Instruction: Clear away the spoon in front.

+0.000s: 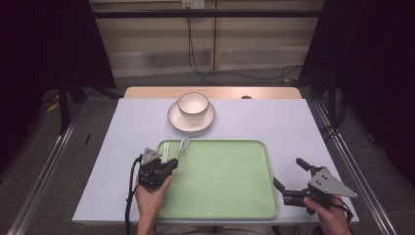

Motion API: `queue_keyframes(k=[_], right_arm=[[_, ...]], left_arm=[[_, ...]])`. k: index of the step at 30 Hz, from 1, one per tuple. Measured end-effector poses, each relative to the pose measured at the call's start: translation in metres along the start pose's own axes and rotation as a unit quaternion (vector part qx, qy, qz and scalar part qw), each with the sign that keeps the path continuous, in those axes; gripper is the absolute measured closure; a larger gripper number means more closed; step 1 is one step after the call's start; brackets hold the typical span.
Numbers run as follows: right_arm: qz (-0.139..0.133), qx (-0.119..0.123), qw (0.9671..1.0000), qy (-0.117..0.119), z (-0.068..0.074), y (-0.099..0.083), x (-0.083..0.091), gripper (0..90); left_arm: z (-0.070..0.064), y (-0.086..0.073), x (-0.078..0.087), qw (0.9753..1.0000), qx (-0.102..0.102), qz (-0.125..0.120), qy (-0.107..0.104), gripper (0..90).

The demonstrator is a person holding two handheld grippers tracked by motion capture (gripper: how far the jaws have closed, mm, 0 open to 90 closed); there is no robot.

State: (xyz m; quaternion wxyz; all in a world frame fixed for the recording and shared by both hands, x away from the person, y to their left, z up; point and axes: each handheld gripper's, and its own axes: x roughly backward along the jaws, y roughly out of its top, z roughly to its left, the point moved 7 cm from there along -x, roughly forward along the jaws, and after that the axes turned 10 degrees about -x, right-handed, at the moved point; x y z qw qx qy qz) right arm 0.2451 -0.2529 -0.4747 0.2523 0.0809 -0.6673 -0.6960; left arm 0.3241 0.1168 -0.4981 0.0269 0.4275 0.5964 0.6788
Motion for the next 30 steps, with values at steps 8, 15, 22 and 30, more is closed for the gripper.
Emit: queue_keyframes(k=[8, 15, 22, 30], right_arm=[[0.000, -0.002, 1.0000, 0.000, 0.0000, 0.0000, 0.0001, 1.3], [0.000, -0.001, 1.0000, 0.000, 0.0001, -0.0001, 0.0001, 1.4], [-0.001, 0.000, 1.0000, 0.001, -0.0003, 0.0002, 0.0000, 1.4], [-0.001, 0.000, 1.0000, 0.001, -0.0006, 0.0001, 0.0003, 1.3]], left_arm=[[-0.0024, -0.0061, -0.0042, 0.9997, -0.014, 0.018, -0.007, 84.8], [-0.0025, -0.0094, -0.0082, 0.9993, -0.017, 0.033, -0.008, 84.2], [-0.0018, -0.0096, -0.0090, 0.9992, -0.022, 0.031, -0.007, 82.9], [0.0030, -0.0049, -0.0069, 0.9996, -0.027, 0.009, -0.006, 74.7]])
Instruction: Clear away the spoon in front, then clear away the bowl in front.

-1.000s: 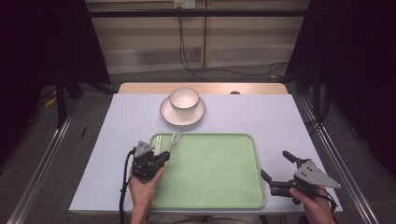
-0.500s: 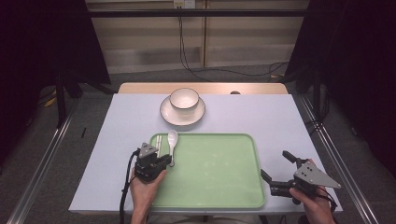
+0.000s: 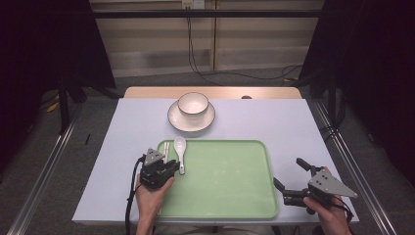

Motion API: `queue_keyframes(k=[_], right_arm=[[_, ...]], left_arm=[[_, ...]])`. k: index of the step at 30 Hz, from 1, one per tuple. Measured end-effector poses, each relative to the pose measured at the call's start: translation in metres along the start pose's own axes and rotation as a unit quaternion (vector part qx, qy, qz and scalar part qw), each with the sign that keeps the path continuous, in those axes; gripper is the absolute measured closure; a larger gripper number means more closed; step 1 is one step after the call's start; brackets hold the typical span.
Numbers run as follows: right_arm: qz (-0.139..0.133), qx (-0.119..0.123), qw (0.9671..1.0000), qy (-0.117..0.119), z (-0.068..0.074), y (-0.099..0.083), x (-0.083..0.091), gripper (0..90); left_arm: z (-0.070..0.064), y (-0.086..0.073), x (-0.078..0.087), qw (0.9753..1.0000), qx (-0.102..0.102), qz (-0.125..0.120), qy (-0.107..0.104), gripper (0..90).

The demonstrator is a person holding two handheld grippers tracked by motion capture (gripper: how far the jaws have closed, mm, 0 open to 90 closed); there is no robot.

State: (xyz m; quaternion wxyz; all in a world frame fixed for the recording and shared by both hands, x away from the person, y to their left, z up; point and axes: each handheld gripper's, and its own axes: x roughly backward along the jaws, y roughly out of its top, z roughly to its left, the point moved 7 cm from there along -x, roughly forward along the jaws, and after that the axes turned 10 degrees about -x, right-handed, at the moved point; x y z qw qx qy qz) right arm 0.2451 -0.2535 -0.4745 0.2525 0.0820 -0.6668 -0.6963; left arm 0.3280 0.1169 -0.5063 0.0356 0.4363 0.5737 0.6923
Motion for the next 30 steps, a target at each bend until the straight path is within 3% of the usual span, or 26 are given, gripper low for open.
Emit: queue_keyframes(k=[3, 9, 12, 17, 22, 30], right_arm=[[-0.001, -0.001, 1.0000, -0.001, 0.000, 0.000, 0.000, 1.3], [-0.002, -0.004, 1.0000, 0.000, 0.000, 0.001, -0.001, 1.3], [-0.002, -0.007, 1.0000, -0.002, 0.000, 0.001, 0.000, 1.3], [-0.004, -0.004, 1.0000, -0.005, -0.001, 0.001, 0.001, 1.3], [-0.001, -0.005, 1.0000, -0.003, -0.001, 0.001, 0.001, 1.3], [-0.003, -0.005, 1.0000, -0.004, 0.000, 0.001, 0.000, 1.3]], left_arm=[[0.002, 0.002, 0.000, 0.9999, 0.001, -0.012, 0.002, 67.4], [0.008, 0.014, 0.003, 0.9981, 0.003, -0.061, -0.002, 50.2], [0.010, 0.022, 0.003, 0.9968, -0.012, -0.079, 0.001, 47.2], [0.013, 0.031, 0.001, 0.9962, -0.022, -0.084, 0.004, 36.2], [0.019, 0.039, 0.001, 0.9960, -0.015, -0.088, -0.005, 34.2], [0.033, 0.054, 0.003, 0.9939, -0.026, -0.107, 0.008, 28.5]])
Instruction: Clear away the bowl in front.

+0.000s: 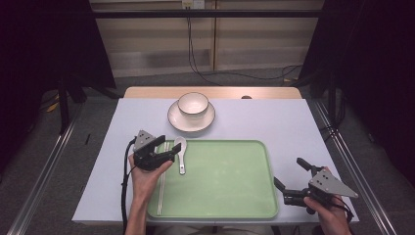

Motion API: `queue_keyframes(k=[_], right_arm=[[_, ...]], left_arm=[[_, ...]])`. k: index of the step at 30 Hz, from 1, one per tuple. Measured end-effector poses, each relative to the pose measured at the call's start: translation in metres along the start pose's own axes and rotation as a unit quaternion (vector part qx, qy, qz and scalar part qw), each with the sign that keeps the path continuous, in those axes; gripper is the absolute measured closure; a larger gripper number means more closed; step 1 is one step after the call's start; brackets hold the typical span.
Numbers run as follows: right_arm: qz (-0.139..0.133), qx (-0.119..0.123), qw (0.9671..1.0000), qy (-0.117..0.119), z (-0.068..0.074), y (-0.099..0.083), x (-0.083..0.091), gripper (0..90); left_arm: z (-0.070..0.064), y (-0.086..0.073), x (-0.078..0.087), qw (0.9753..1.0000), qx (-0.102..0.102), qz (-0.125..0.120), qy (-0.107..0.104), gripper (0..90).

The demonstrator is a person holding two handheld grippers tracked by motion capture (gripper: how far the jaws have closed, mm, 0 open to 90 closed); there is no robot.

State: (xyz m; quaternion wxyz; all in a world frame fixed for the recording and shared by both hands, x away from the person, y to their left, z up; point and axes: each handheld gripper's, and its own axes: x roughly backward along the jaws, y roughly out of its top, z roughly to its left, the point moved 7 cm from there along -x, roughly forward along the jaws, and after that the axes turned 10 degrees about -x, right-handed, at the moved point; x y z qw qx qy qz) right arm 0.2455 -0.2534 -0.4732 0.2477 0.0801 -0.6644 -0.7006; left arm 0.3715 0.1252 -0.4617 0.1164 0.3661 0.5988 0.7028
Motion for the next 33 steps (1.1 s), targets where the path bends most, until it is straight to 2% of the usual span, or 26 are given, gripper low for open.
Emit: queue_keyframes(k=[1, 6, 7, 8, 9, 12, 16, 20, 23, 25, 26, 28, 29, 33], right_arm=[[0.002, -0.001, 1.0000, 0.001, 0.000, 0.000, -0.001, 1.4], [0.000, -0.001, 1.0000, 0.000, -0.001, 0.000, -0.001, 1.3], [0.000, -0.003, 1.0000, -0.002, -0.001, 0.000, 0.000, 1.4], [0.000, -0.001, 1.0000, 0.002, -0.001, 0.000, 0.000, 1.3], [-0.001, 0.000, 1.0000, 0.000, 0.000, 0.000, 0.000, 1.3], [0.002, 0.001, 1.0000, 0.004, 0.000, -0.001, 0.000, 1.3], [0.000, 0.000, 1.0000, 0.002, -0.001, -0.001, 0.000, 1.3], [0.003, -0.002, 1.0000, 0.005, 0.000, -0.001, 0.001, 1.3], [0.003, 0.000, 1.0000, 0.007, 0.001, -0.001, 0.000, 1.3], [0.001, 0.000, 1.0000, 0.005, 0.001, -0.001, 0.000, 1.3], [0.001, 0.000, 1.0000, 0.003, 0.001, -0.001, 0.000, 1.3], [0.001, -0.001, 1.0000, 0.004, 0.001, -0.001, 0.000, 1.3], [0.003, -0.001, 1.0000, 0.004, 0.001, -0.001, 0.000, 1.3], [0.002, -0.001, 1.0000, 0.002, 0.000, -0.001, -0.001, 1.3]], left_arm=[[0.001, 0.002, 0.000, 1.0000, -0.004, -0.006, -0.002, 30.0], [0.007, 0.009, -0.006, 0.9999, -0.010, -0.004, -0.002, 28.1], [0.007, 0.011, -0.007, 0.9998, -0.013, -0.012, -0.006, 30.1], [0.008, 0.014, -0.008, 0.9998, -0.017, -0.012, 0.002, 31.0], [0.009, 0.014, -0.009, 0.9999, -0.013, -0.007, -0.004, 31.4], [0.014, 0.019, -0.013, 1.0000, -0.008, -0.004, -0.002, 31.4], [0.024, 0.021, -0.020, 0.9998, -0.004, 0.019, -0.001, 30.9], [0.029, 0.025, -0.023, 0.9997, 0.001, 0.024, -0.001, 31.4], [0.034, 0.027, -0.028, 0.9991, -0.007, 0.040, -0.011, 29.0], [0.038, 0.028, -0.031, 0.9993, -0.003, 0.037, -0.008, 28.5], [0.040, 0.028, -0.033, 0.9990, -0.002, 0.045, -0.007, 27.9], [0.044, 0.030, -0.038, 0.9986, -0.009, 0.052, -0.005, 29.7], [0.045, 0.032, -0.039, 0.9989, -0.006, 0.046, -0.003, 31.3], [0.053, 0.037, -0.045, 0.9980, -0.013, 0.061, -0.009, 37.9]])
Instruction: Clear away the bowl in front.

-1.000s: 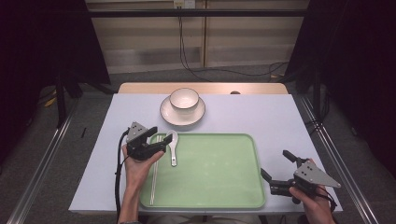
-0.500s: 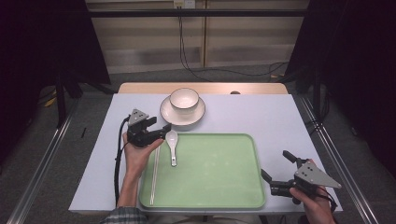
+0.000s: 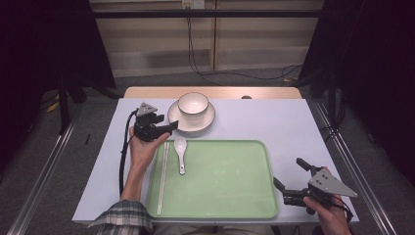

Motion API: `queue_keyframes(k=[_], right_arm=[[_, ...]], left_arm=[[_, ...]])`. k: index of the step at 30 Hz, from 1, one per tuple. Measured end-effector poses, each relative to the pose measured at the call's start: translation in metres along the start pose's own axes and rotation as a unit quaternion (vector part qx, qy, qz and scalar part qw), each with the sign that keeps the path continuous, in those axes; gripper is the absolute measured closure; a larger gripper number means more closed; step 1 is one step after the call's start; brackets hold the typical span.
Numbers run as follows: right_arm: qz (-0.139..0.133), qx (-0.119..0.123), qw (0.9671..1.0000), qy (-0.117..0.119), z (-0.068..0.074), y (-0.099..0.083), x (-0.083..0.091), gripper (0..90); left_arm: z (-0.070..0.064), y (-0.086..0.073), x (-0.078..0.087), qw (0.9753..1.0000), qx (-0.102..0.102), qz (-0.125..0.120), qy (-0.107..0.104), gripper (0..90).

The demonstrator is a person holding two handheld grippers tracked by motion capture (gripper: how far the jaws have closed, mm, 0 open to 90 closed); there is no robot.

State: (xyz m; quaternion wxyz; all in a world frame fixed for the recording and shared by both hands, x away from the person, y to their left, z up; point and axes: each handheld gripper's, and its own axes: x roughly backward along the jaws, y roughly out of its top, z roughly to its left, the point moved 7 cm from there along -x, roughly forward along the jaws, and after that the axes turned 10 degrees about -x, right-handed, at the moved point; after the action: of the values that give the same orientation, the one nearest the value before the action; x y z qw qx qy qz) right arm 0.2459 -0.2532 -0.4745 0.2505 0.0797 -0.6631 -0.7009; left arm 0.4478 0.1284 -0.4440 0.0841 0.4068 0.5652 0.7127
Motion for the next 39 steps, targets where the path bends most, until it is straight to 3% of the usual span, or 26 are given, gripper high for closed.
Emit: queue_keyframes(k=[4, 13, 15, 17, 19, 20, 22, 25, 27, 31, 32, 36, 37, 39], right_arm=[[0.001, 0.001, 1.0000, 0.003, 0.000, 0.000, 0.002, 1.3], [-0.001, -0.001, 1.0000, 0.002, 0.000, -0.001, 0.002, 1.3], [0.000, -0.001, 1.0000, 0.002, 0.000, -0.001, 0.002, 1.3], [0.000, -0.001, 1.0000, 0.002, 0.000, -0.001, 0.002, 1.3], [0.000, -0.001, 1.0000, 0.002, 0.000, -0.001, 0.002, 1.3], [-0.001, -0.001, 1.0000, 0.001, -0.001, -0.001, 0.003, 1.3], [-0.001, 0.000, 1.0000, 0.003, -0.001, -0.001, 0.003, 1.4], [-0.002, 0.000, 1.0000, 0.002, -0.002, 0.000, 0.003, 1.4], [0.000, -0.001, 1.0000, 0.005, -0.001, -0.001, 0.002, 1.3], [0.001, -0.001, 1.0000, 0.007, 0.000, -0.001, 0.002, 1.3], [0.001, 0.000, 1.0000, 0.007, 0.000, -0.001, 0.002, 1.3], [0.001, -0.002, 1.0000, 0.002, -0.001, -0.001, 0.002, 1.3], [0.001, -0.002, 1.0000, 0.001, -0.001, -0.001, 0.002, 1.3], [0.001, -0.001, 1.0000, 0.002, -0.001, -0.001, 0.002, 1.3]], left_arm=[[0.004, 0.008, -0.006, 0.9999, -0.005, 0.016, -0.003, 45.6], [0.020, 0.019, -0.021, 0.9989, 0.005, 0.046, -0.001, 47.6], [0.024, 0.018, -0.025, 0.9980, 0.000, 0.062, 0.003, 50.0], [0.029, 0.018, -0.029, 0.9970, 0.008, 0.076, 0.016, 49.1], [0.030, 0.021, -0.034, 0.9970, 0.019, 0.075, 0.007, 47.4], [0.033, 0.022, -0.034, 0.9965, 0.009, 0.082, 0.015, 46.4], [0.035, 0.025, -0.038, 0.9962, 0.026, 0.083, 0.006, 45.0], [0.036, 0.024, -0.047, 0.9948, 0.015, 0.101, 0.009, 43.7], [0.038, 0.023, -0.052, 0.9921, -0.002, 0.124, 0.018, 44.5], [0.041, 0.028, -0.060, 0.9940, 0.025, 0.106, 0.008, 42.8], [0.043, 0.028, -0.061, 0.9929, 0.016, 0.117, 0.008, 43.1], [0.046, 0.032, -0.070, 0.9914, 0.021, 0.128, 0.009, 45.6], [0.047, 0.032, -0.073, 0.9901, 0.017, 0.139, 0.013, 46.2], [0.046, 0.032, -0.078, 0.9895, 0.029, 0.141, 0.011, 45.9]])
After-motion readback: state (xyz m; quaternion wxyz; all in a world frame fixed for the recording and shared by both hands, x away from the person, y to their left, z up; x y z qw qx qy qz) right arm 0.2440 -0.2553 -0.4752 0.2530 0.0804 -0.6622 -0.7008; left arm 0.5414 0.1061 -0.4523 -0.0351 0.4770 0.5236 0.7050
